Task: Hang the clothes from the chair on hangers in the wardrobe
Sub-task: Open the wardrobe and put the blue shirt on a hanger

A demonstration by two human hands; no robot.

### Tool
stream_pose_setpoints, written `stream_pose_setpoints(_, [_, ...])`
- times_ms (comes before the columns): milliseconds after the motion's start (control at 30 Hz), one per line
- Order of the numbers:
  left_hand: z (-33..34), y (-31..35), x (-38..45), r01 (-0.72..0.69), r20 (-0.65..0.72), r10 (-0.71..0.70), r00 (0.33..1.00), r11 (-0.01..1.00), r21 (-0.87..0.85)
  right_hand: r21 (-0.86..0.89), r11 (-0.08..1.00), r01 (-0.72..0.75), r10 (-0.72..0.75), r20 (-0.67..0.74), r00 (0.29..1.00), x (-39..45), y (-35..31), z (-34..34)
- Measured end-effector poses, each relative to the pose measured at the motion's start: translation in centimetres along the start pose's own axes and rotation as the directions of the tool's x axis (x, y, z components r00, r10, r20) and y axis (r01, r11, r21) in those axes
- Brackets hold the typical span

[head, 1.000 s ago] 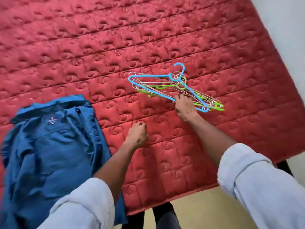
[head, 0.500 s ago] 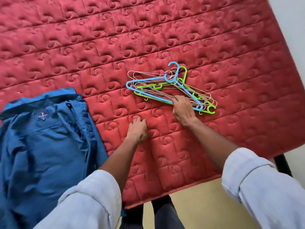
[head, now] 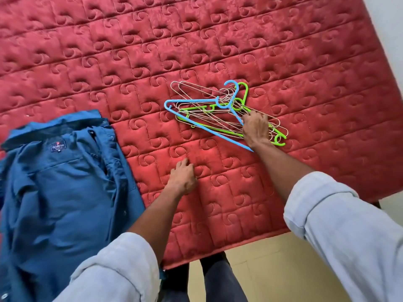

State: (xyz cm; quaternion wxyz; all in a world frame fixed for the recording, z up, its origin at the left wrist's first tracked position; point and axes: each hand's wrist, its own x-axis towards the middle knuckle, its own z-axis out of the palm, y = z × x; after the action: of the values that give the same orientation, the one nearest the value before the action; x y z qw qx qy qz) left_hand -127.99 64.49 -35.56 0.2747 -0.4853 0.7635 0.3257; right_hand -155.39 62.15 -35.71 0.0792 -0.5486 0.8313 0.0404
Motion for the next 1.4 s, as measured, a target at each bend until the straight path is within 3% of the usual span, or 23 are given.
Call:
stream_pose_setpoints(100, [-0.5,0.1,-1.6,0.034,-0.022,-0.034,0.999,0.999,-0.023,0.197,0.98,-0.023,0.027,-0.02,0.999,-1.7,-0.4,-1.0])
stream_pose_setpoints(333, [-2.8,0.6,-8.6,0.006,-0.186,-0.044,0.982,0.98,-0.201,0.515,0.852,-0.095,0.001,0.18,0.984,-7.9,-3.8,-6.9])
stream_pose_setpoints(433, [-3.3,-0.1,-12.2,-0.004,-0.299,-0.081,0.951,0.961,-0.275,0.67,0.72,-0.182,-0.012,0.274,0.962,-11.0,-5.8,-8.3])
stream_pose_setpoints(567, [-3.0,-2.4,-17.4,0.015,-0.475,-0.209,0.855,0.925,-0.379,0.782,0.554,-0.286,-0.167,0.441,0.882,-16.0,-9.3,-11.0])
stream_pose_setpoints(667, [-2.3,-5.1,-21.3,-0.002,-0.57,-0.214,0.793,0.935,-0.354,0.75,0.608,-0.26,-0.351,0.548,0.759,-20.2,-12.4,-13.6])
stream_pose_setpoints(733, [-1.6,-7.4,-24.3,-0.022,-0.576,-0.175,0.798,0.948,-0.319,0.715,0.659,-0.234,-0.413,0.603,0.683,-23.0,-14.7,-14.2])
stream_pose_setpoints(800, [-0.9,-9.9,-27.3,-0.061,-0.565,-0.126,0.815,0.952,-0.301,0.696,0.687,-0.209,-0.433,0.623,0.651,-25.9,-17.2,-14.6])
stream_pose_setpoints(967, [1.6,-16.8,-36.0,-0.161,-0.597,-0.131,0.792,0.897,-0.411,0.737,0.658,-0.157,-0.461,0.559,0.689,-34.5,-24.9,-16.0])
stream_pose_setpoints(1167, [3.9,-25.3,-43.0,-0.193,-0.675,-0.357,0.646,0.779,-0.597,0.78,0.622,-0.069,-0.468,0.44,0.766,-41.9,-34.1,-15.6])
stream_pose_setpoints(1300, [3.9,-29.6,-45.4,-0.118,-0.677,-0.474,0.563,0.765,-0.634,0.635,0.767,0.095,-0.418,0.381,0.825,-43.4,-37.2,-15.6])
stream_pose_setpoints(1400, [3.6,-32.6,-46.2,-0.042,-0.618,-0.57,0.541,0.716,-0.697,0.57,0.803,0.174,-0.404,0.307,0.862,-42.9,-37.9,-15.6])
